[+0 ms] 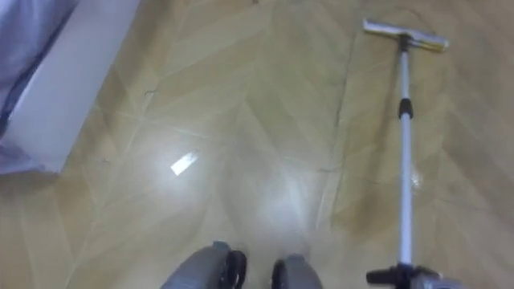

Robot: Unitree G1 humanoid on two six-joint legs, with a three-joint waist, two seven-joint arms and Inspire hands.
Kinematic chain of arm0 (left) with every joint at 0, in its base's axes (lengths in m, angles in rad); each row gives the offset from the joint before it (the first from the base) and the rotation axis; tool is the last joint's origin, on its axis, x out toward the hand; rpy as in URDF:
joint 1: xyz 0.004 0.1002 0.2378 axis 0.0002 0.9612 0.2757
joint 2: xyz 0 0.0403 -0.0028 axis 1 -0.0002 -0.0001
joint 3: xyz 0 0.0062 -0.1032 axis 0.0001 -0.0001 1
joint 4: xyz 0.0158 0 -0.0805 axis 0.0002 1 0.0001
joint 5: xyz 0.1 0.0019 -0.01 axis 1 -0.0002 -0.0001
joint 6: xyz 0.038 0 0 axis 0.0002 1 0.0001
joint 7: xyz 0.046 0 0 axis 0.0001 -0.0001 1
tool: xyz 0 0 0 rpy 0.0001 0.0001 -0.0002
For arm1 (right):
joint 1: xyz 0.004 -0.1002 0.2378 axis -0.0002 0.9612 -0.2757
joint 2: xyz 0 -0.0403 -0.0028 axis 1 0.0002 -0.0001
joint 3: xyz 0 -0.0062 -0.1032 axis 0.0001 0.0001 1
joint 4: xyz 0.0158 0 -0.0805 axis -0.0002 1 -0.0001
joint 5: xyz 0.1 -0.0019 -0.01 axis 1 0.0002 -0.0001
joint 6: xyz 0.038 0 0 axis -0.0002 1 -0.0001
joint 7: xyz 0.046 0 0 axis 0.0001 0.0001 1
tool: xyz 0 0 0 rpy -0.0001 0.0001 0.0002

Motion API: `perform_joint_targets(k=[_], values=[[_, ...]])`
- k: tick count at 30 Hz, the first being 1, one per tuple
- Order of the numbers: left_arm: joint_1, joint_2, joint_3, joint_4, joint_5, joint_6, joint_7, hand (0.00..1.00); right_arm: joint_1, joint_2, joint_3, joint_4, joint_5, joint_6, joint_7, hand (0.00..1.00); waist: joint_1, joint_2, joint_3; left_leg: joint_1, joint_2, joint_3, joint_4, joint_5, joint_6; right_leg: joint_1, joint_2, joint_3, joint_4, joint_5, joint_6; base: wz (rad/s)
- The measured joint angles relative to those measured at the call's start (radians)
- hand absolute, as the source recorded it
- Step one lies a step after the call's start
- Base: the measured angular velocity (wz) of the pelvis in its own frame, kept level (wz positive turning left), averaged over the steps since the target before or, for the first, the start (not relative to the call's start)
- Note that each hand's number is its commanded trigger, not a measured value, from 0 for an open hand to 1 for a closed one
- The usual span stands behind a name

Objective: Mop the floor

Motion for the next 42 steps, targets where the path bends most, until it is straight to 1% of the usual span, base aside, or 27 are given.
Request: perform_joint_targets(k=[1, 2, 5, 8, 9, 11, 13, 14, 15, 19, 23, 25, 26, 27, 28, 29, 31, 32, 33, 34, 35, 36, 37, 38, 39, 41, 42], values=[[-0.002, -0.011, 0.01, 0.003, 0.006, 0.005, -0.012, 0.0, 0.035, -0.003, 0.001, 0.005, 0.023, -0.007, 0.012, 1.0, 0.001, 0.015, -0.0015, 0.013, 0.028, 0.037, -0.001, 0.013, 0.025, 0.02, -0.004, -0.005, -0.01, -0.006, 0.01, 0.0], [-0.004, -0.016, 0.011, 0.003, 0.015, 0.006, -0.018, 0.0, 0.056, -0.006, 0.002, 0.009, 0.023, -0.009, 0.015, 1.0, 0.0, 0.021, 0.0008, 0.021, 0.031, 0.053, 0.0, 0.017, 0.035, 0.029, -0.014, -0.01, -0.008, -0.013, 0.011, 0.04], [-0.037, -0.038, 0.025, 0.003, 0.033, -0.015, -0.018, 0.0, 0.167, -0.001, 0.02, 0.041, 0.007, -0.008, 0.012, 1.0, -0.008, 0.026, 0.0, 0.053, -0.006, 0.098, -0.001, -0.016, 0.086, 0.021, -0.065, 0.003, 0.07, -0.041, 0.037, -0.04], [-0.043, -0.048, 0.028, 0.0, 0.034, -0.04, -0.014, 0.0, 0.25, 0.035, 0.029, 0.047, -0.005, 0.005, -0.012, 1.0, -0.037, 0.047, -0.009, 0.057, -0.02, 0.116, 0.034, -0.071, 0.107, -0.036, -0.081, -0.002, 0.208, -0.006, 0.084, -0.24], [-0.043, -0.048, 0.026, -0.001, 0.032, -0.04, -0.013, 0.0, 0.267, 0.054, 0.031, 0.047, -0.012, 0.018, -0.02, 1.0, -0.051, 0.052, -0.0064, 0.063, -0.028, 0.112, 0.047, -0.088, 0.114, -0.07, -0.08, 0.009, 0.265, 0.021, 0.088, -0.33], [-0.044, -0.055, 0.026, -0.004, 0.03, -0.041, -0.009, 0.0, 0.273, 0.072, 0.036, 0.047, -0.019, 0.026, -0.03, 1.0, -0.052, 0.069, 0.0042, 0.07, -0.031, 0.095, 0.063, -0.106, 0.119, -0.109, -0.08, 0.003, 0.266, 0.021, 0.091, -0.61], [-0.044, -0.063, 0.026, -0.005, 0.034, -0.039, 0.016, 0.0, 0.264, 0.093, 0.036, 0.042, -0.032, 0.023, -0.051, 1.0, -0.059, 0.072, 0.0042, 0.077, -0.069, 0.051, 0.063, -0.11, 0.117, -0.135, -0.085, -0.008, 0.143, 0.027, 0.086, -0.53], [-0.044, -0.066, 0.025, -0.005, 0.035, -0.039, 0.025, 0.0, 0.263, 0.098, 0.036, 0.042, -0.034, 0.024, -0.059, 1.0, -0.067, 0.072, 0.0042, 0.082, -0.078, 0.046, 0.064, -0.115, 0.118, -0.128, -0.087, -0.012, 0.107, 0.048, 0.08, -0.05], [-0.045, -0.079, 0.026, -0.004, 0.035, -0.035, 0.041, 0.0, 0.259, 0.102, 0.034, 0.042, -0.034, 0.026, -0.075, 1.0, -0.073, 0.075, 0.0073, 0.087, -0.082, 0.035, 0.076, -0.129, 0.117, -0.109, -0.087, -0.023, 0.091, 0.032, 0.063, 0.0], [-0.046, -0.088, 0.025, -0.003, 0.034, -0.03, 0.052, 0.0, 0.188, 0.108, 0.005, 0.042, -0.055, 0.069, -0.114, 1.0, -0.068, 0.079, 0.0094, 0.101, -0.104, -0.019, 0.085, -0.139, 0.105, -0.092, -0.09, -0.054, 0.094, 0.028, 0.054, -0.04], [-0.046, -0.069, -0.006, -0.002, 0.03, -0.017, 0.075, 0.0, 0.087, 0.077, -0.014, 0.047, -0.05, 0.078, -0.137, 1.0, -0.05, 0.05, 0.0162, 0.098, -0.134, -0.046, 0.139, -0.165, 0.072, -0.086, -0.122, -0.088, 0.148, -0.053, 0.018, 0.25], [-0.046, -0.054, -0.012, -0.004, 0.039, -0.012, 0.074, 0.0, 0.061, 0.061, -0.014, 0.048, -0.035, 0.064, -0.135, 1.0, -0.044, 0.04, 0.0145, 0.082, -0.114, -0.035, 0.181, -0.182, 0.039, -0.084, -0.125, -0.099, 0.175, -0.083, 0.005, 0.54], [-0.044, -0.041, -0.011, -0.004, 0.041, -0.007, 0.074, 0.0, 0.053, 0.054, -0.013, 0.05, -0.023, 0.043, -0.123, 1.0, -0.042, 0.031, 0.0122, 0.067, -0.087, -0.006, 0.217, -0.186, 0.012, -0.083, -0.115, -0.105, 0.191, -0.096, -0.007, 0.51], [-0.036, -0.03, -0.012, -0.004, 0.043, -0.001, 0.072, 0.0, 0.052, 0.052, -0.011, 0.05, -0.018, 0.017, -0.103, 1.0, -0.041, 0.017, 0.0081, 0.044, -0.069, 0.02, 0.274, -0.168, -0.037, -0.078, -0.106, -0.102, 0.208, -0.115, -0.021, 0.55], [-0.031, -0.026, -0.012, -0.004, 0.045, -0.001, 0.07, 0.0, 0.053, 0.051, -0.01, 0.05, -0.011, 0.006, -0.094, 1.0, -0.041, 0.014, 0.0091, 0.028, -0.063, 0.026, 0.319, -0.145, -0.07, -0.068, -0.102, -0.099, 0.214, -0.122, -0.025, 0.55], [-0.013, -0.024, -0.012, -0.006, 0.059, 0.002, 0.065, 0.0, 0.062, 0.05, -0.009, 0.05, 0.005, -0.005, -0.079, 1.0, -0.035, 0.002, 0.0152, -0.012, -0.063, 0.023, 0.388, -0.101, -0.086, -0.043, -0.093, -0.092, 0.222, -0.139, -0.032, 0.36], [0.025, -0.026, -0.009, -0.052, 0.086, 0.013, 0.041, 0.0, 0.087, 0.049, -0.01, 0.05, 0.01, -0.01, -0.055, 1.0, -0.019, -0.004, 0.0132, -0.038, -0.059, 0.023, 0.286, -0.105, -0.055, -0.007, -0.081, -0.082, 0.216, -0.156, -0.033, 0.12], [0.058, -0.026, -0.009, -0.075, 0.085, 0.013, 0.025, 0.0, 0.107, 0.048, -0.007, 0.051, 0.012, -0.012, -0.043, 1.0, -0.019, -0.001, 0.0123, -0.051, -0.058, 0.019, 0.185, -0.09, -0.038, 0.018, -0.081, -0.081, 0.215, -0.173, -0.028, -0.05], [0.077, -0.027, -0.01, -0.079, 0.085, 0.013, 0.014, 0.0, 0.146, 0.047, 0.009, 0.051, 0.021, -0.022, -0.036, 1.0, -0.02, 0.006, 0.0107, -0.057, -0.051, 0.017, 0.151, -0.046, -0.015, 0.052, -0.08, -0.08, 0.216, -0.195, -0.02, -0.1], [0.082, -0.028, -0.01, -0.076, 0.085, 0.012, 0.01, 0.0, 0.165, 0.047, 0.019, 0.051, 0.02, -0.023, -0.036, 1.0, -0.023, 0.009, 0.0071, -0.048, -0.044, 0.024, 0.149, -0.036, -0.006, 0.064, -0.081, -0.078, 0.216, -0.204, -0.015, -0.1], [0.077, -0.029, -0.01, -0.061, 0.085, 0.012, -0.001, 0.0, 0.206, 0.047, 0.035, 0.052, 0.017, -0.022, -0.037, 1.0, -0.034, 0.012, -0.0072, -0.029, -0.033, 0.047, 0.156, -0.036, 0.013, 0.081, -0.088, -0.078, 0.216, -0.218, -0.005, -0.16], [0.073, -0.033, -0.01, -0.049, 0.082, 0.002, 0.0, 0.0, 0.235, 0.048, 0.057, 0.052, 0.013, -0.019, -0.039, 1.0, -0.041, 0.021, -0.0148, -0.017, -0.026, 0.061, 0.167, -0.044, 0.032, 0.094, -0.092, -0.076, 0.22, -0.224, -0.002, -0.21], [0.065, -0.034, -0.009, -0.043, 0.082, -0.008, 0.0, 0.0, 0.245, 0.05, 0.063, 0.052, 0.009, -0.019, -0.041, 1.0, -0.045, 0.02, -0.0147, -0.011, -0.028, 0.066, 0.17, -0.051, 0.05, 0.094, -0.095, -0.076, 0.23, -0.225, 0.001, -0.38], [0.045, -0.035, -0.005, -0.04, 0.083, -0.023, 0.0, 0.0, 0.26, 0.053, 0.07, 0.052, 0.005, -0.015, -0.042, 1.0, -0.049, 0.016, -0.0112, 0.002, -0.029, 0.082, 0.183, -0.075, 0.069, 0.075, -0.111, -0.084, 0.302, -0.199, 0.039, -0.28], [0.019, -0.036, -0.004, -0.037, 0.082, -0.032, 0.0, 0.0, 0.271, 0.054, 0.07, 0.048, -0.005, 0.003, -0.045, 1.0, -0.063, 0.025, -0.0045, 0.011, -0.037, 0.078, 0.203, -0.105, 0.084, 0.026, -0.119, -0.086, 0.411, -0.12, 0.068, -0.18], [-0.027, -0.035, -0.011, -0.039, 0.081, -0.045, 0.005, 0.0, 0.271, 0.06, 0.07, 0.038, -0.002, 0.036, -0.063, 1.0, -0.075, 0.048, -0.0022, 0.02, -0.046, 0.053, 0.216, -0.13, 0.089, -0.059, -0.116, -0.073, 0.524, 0.0, 0.081, -0.1], [-0.051, -0.037, -0.013, -0.042, 0.081, -0.058, 0.012, 0.0, 0.249, 0.062, 0.067, 0.032, -0.003, 0.058, -0.073, 1.0, -0.072, 0.056, -0.0015, 0.023, -0.046, 0.044, 0.215, -0.136, 0.09, -0.119, -0.107, -0.065, 0.509, -0.001, 0.08, -0.28]])
